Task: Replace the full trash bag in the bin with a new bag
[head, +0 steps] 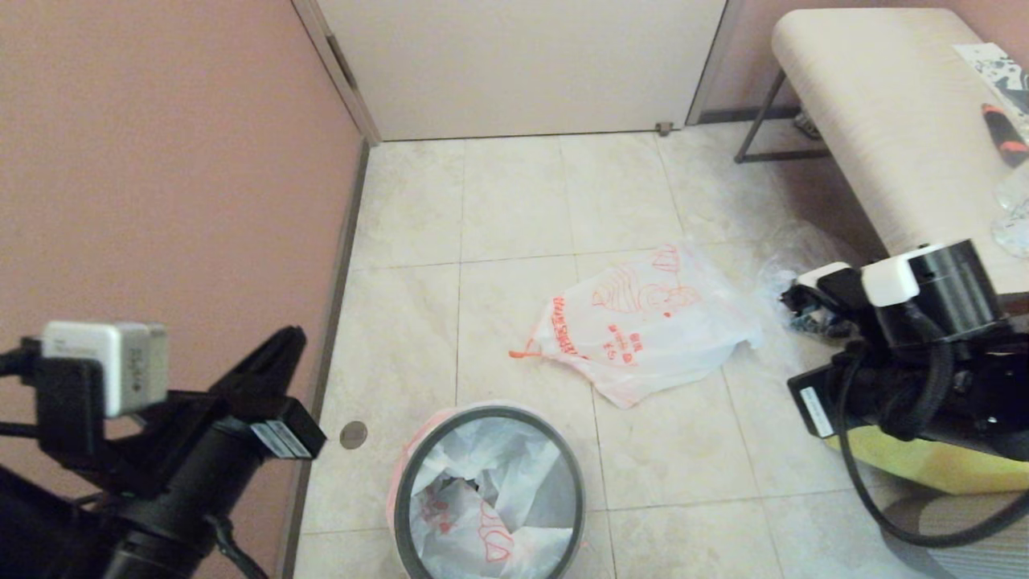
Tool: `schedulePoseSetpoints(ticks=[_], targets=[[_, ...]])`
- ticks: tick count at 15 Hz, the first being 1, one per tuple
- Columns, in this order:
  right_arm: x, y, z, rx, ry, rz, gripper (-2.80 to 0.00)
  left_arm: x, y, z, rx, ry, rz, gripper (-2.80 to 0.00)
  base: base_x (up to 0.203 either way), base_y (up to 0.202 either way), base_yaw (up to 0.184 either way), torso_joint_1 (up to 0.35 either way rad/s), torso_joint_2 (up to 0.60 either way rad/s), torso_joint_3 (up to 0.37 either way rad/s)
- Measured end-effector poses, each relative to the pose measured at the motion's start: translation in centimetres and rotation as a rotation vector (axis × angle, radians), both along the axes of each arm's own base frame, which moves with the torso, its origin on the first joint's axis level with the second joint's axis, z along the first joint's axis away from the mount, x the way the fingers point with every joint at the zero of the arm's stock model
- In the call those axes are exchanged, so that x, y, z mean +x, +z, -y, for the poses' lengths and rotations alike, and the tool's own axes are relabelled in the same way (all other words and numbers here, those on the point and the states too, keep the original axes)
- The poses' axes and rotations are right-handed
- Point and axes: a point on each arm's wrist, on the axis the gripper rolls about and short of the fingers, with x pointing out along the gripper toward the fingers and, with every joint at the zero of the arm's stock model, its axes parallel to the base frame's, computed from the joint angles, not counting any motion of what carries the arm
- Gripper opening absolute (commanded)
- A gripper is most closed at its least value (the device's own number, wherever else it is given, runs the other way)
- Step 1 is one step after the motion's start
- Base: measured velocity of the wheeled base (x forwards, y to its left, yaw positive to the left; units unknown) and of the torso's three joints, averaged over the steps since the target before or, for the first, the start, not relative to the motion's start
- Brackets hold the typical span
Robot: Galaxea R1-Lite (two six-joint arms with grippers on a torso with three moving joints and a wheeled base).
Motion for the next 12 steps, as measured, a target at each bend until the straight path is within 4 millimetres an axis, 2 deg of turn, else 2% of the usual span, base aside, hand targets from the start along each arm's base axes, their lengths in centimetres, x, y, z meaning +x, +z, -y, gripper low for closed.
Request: schedulePoseSetpoints(ticks=[2,6,9,12], targets=[[-1.9,0.8,2.0,-0.009,-0.069,0.036,-2.80,-0.2,1.6,-1.2,-0.018,0.114,0.054,-2.80,0.000,0.000,0.000,0.000,0.00,0.000],[-6.1,1.5,5.9,0.010,-0.201,0.115,-2.80,-1.0,3.8,-5.4,-0.068,0.358,0.163,-2.80,0.000,0.000,0.000,0.000,0.00,0.000],[-9.1,1.7,8.4,0.066,-0.337,0.190,-2.80,-2.9,4.7,-8.2,-0.092,0.534,0.225,-2.80,0.000,0.000,0.000,0.000,0.00,0.000],[-12.4,2.0,9.9,0.095,-0.430,0.279,-2.80,-5.6,5.1,-9.9,-0.102,0.654,0.267,-2.80,0.000,0.000,0.000,0.000,0.00,0.000]])
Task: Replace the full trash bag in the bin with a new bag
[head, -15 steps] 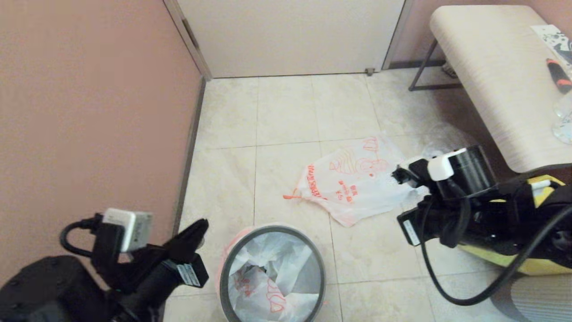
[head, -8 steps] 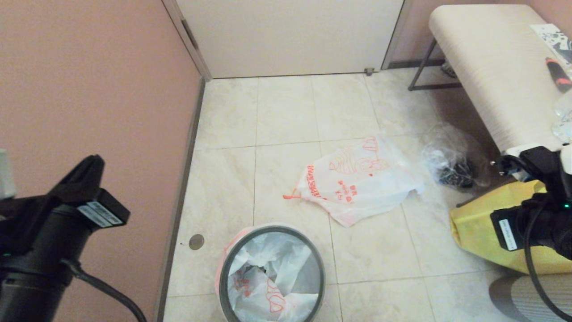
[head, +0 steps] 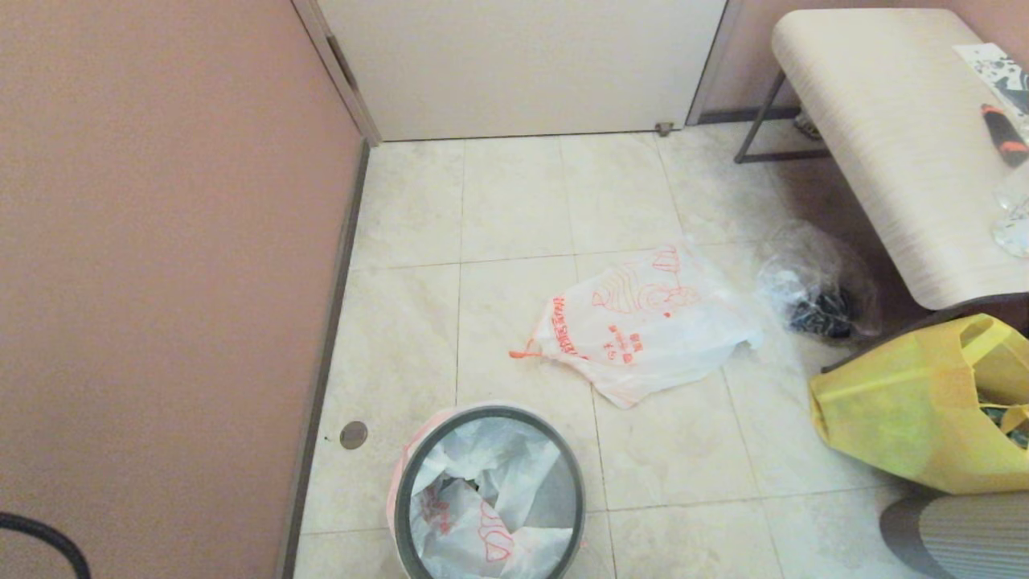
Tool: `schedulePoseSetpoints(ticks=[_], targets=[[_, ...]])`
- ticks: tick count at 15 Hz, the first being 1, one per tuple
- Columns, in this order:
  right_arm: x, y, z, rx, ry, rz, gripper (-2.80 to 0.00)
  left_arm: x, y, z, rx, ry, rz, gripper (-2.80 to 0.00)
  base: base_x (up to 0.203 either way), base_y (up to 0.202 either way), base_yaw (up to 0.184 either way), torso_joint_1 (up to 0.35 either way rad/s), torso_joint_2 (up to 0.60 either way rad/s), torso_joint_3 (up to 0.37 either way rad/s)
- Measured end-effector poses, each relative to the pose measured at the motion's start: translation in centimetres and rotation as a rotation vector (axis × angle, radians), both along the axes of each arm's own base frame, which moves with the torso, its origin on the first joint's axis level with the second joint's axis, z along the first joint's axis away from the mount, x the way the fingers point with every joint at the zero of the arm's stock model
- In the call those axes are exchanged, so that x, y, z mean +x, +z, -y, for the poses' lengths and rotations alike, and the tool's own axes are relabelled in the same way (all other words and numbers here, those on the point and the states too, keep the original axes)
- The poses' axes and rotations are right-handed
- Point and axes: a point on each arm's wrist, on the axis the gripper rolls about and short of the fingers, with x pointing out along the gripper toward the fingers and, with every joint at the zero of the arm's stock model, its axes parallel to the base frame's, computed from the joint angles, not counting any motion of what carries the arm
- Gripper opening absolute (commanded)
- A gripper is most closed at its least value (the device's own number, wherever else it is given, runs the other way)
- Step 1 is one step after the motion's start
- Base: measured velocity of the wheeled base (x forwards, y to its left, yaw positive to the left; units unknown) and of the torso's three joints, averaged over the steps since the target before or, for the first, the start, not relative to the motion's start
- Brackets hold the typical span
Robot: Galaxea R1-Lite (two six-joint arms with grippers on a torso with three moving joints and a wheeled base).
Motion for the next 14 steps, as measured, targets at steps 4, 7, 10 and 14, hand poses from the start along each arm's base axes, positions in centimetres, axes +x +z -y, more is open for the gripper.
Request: schedulePoseSetpoints(ticks=[4,7,10,14], targets=[[-5.7,0.0,0.9,0.004,-0.058,0.071,-2.80,-4.2,-0.9,-0.9,-0.021,0.026,0.003,-2.80,0.000,0.000,0.000,0.000,0.00,0.000],[-10.0,-1.0,1.2,0.004,-0.089,0.089,-2.80,-6.7,-3.4,-1.3,-0.043,0.038,-0.053,-2.80,0.000,0.000,0.000,0.000,0.00,0.000],[-13.3,-2.3,1.2,-0.002,-0.092,0.113,-2.80,-8.3,-5.5,-1.4,-0.045,0.091,-0.064,-2.80,0.000,0.000,0.000,0.000,0.00,0.000],[-15.6,-4.7,1.2,-0.012,-0.069,0.137,-2.80,-9.5,-8.6,-1.3,-0.014,0.073,-0.132,-2.80,0.000,0.000,0.000,0.000,0.00,0.000]])
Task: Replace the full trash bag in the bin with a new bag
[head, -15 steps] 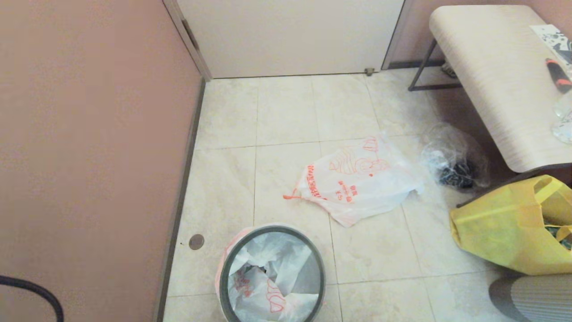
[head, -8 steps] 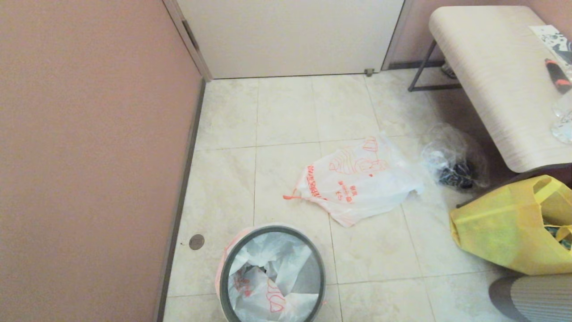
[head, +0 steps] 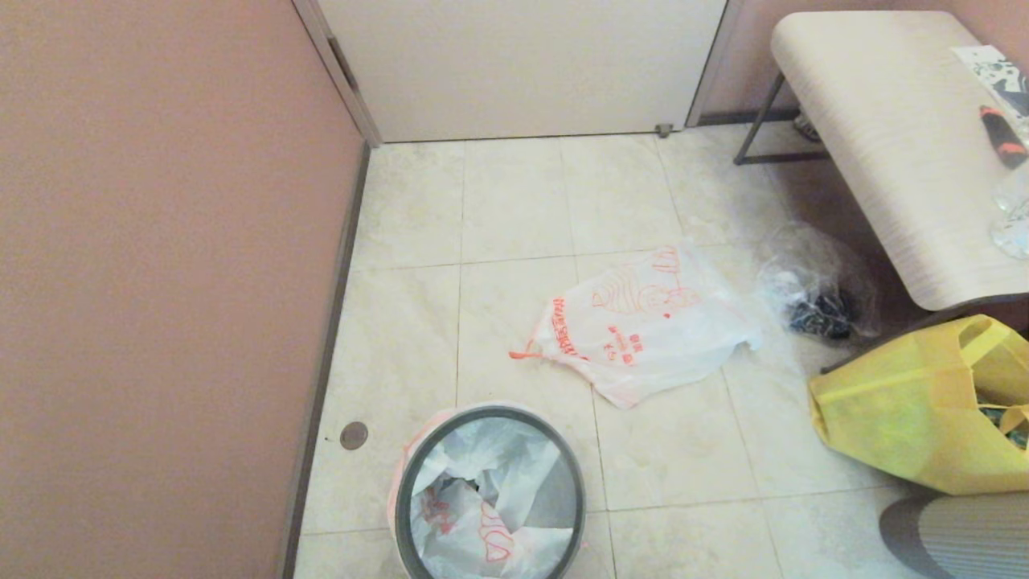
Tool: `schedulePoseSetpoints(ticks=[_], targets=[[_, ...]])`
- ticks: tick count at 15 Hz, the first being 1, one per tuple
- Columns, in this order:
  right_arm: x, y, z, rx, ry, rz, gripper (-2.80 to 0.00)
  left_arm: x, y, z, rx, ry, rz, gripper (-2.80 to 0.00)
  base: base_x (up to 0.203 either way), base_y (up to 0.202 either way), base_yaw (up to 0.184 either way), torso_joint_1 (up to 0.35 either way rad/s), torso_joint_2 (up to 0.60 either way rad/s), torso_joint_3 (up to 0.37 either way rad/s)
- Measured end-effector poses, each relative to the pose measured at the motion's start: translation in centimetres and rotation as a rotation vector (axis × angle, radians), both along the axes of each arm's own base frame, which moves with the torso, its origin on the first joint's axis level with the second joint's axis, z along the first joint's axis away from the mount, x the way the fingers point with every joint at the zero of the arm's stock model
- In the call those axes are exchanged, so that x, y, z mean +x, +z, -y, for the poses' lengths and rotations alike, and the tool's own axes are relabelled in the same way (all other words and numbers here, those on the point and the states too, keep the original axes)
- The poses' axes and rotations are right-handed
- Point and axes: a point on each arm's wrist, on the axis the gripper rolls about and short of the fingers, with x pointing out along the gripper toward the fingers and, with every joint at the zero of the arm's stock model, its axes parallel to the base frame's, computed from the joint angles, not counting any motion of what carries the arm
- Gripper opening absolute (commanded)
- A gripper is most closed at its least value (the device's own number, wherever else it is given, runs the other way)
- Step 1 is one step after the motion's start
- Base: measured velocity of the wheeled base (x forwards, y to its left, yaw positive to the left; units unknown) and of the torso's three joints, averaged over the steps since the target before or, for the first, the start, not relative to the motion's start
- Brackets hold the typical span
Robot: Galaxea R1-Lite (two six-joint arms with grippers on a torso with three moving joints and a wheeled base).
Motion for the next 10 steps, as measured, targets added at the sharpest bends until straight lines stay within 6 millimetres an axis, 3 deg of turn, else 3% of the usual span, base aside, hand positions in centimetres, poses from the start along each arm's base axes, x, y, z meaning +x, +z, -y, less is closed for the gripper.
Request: schedulePoseSetpoints(ticks=[2,5,10], targets=[[-0.7,-0.8,0.0,-0.001,-0.007,0.051,-2.80,-0.5,-1.8,0.1,0.005,-0.062,-0.044,-2.80,0.000,0.000,0.000,0.000,0.00,0.000],[-1.4,-3.0,-0.2,-0.008,0.053,0.107,-2.80,-0.4,-4.3,0.5,-0.074,-0.294,-0.116,-2.80,0.000,0.000,0.000,0.000,0.00,0.000],[0.1,-5.8,-0.8,-0.011,0.330,0.220,-2.80,-0.3,-5.6,1.3,-0.053,-0.657,-0.213,-2.80,0.000,0.000,0.000,0.000,0.00,0.000]])
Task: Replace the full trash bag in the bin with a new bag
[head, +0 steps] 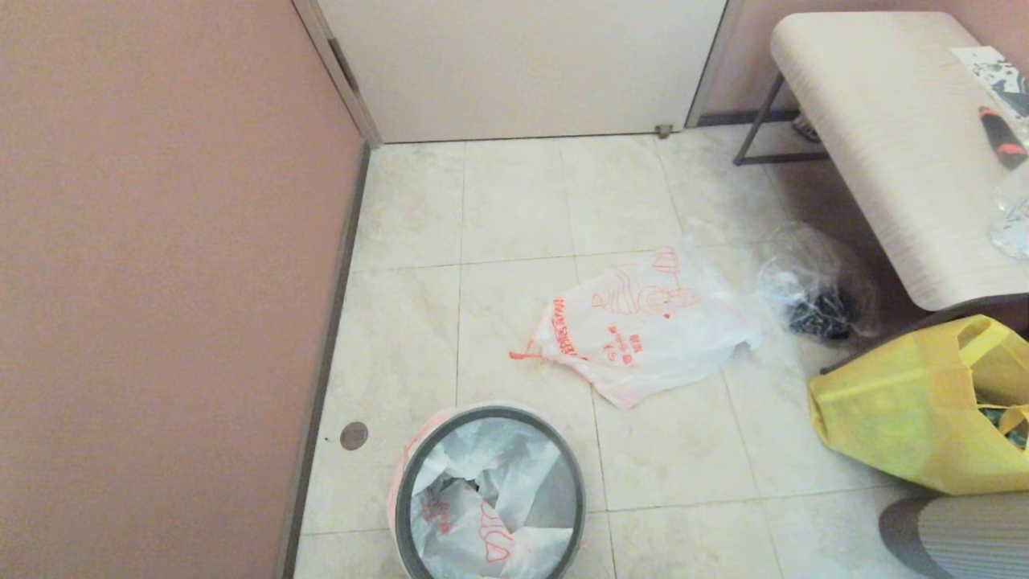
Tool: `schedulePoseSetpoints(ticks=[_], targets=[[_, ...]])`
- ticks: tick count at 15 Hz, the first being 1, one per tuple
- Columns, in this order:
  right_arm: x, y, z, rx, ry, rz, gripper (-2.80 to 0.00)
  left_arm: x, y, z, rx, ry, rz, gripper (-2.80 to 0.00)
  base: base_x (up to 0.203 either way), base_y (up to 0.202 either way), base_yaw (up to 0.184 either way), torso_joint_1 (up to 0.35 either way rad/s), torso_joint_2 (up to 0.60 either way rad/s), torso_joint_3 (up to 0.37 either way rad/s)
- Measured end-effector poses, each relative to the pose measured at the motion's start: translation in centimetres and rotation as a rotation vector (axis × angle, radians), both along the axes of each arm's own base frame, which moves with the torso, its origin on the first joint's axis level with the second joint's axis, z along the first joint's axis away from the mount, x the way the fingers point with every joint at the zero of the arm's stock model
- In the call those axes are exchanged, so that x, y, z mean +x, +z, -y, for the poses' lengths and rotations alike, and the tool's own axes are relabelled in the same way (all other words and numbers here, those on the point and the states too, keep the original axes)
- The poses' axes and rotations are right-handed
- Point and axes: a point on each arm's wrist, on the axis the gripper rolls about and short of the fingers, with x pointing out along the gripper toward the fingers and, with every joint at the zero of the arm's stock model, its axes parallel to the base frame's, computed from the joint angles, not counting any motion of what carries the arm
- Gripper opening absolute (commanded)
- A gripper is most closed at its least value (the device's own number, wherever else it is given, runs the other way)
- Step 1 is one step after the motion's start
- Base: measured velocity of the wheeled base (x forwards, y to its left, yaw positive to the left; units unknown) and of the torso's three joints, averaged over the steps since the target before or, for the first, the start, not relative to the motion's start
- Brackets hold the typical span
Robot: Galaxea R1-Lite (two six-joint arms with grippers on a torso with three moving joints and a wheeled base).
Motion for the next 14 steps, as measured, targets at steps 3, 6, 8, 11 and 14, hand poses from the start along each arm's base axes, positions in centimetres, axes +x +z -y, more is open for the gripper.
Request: schedulePoseSetpoints(ticks=[3,6,8,11,14], targets=[[1.8,-2.7,-0.2,-0.022,0.093,0.017,-2.80,0.0,-0.6,0.2,0.019,-0.086,-0.055,-2.80,0.000,0.000,0.000,0.000,0.00,0.000],[2.5,-3.9,-0.3,0.062,0.155,0.050,-2.80,0.1,-0.6,0.2,0.011,-0.085,-0.078,-2.80,0.000,0.000,0.000,0.000,0.00,0.000],[2.6,-4.2,-0.3,0.076,0.161,0.042,-2.80,0.3,-0.5,0.2,-0.028,-0.068,-0.097,-2.80,0.000,0.000,0.000,0.000,0.00,0.000],[2.6,-4.3,-0.3,0.080,0.162,0.042,-2.80,0.2,-0.6,0.1,-0.040,-0.051,-0.080,-2.80,0.000,0.000,0.000,0.000,0.00,0.000],[2.7,-4.3,-0.3,0.081,0.164,0.043,-2.80,0.1,-0.7,0.1,-0.048,-0.046,-0.063,-2.80,0.000,0.000,0.000,0.000,0.00,0.000]])
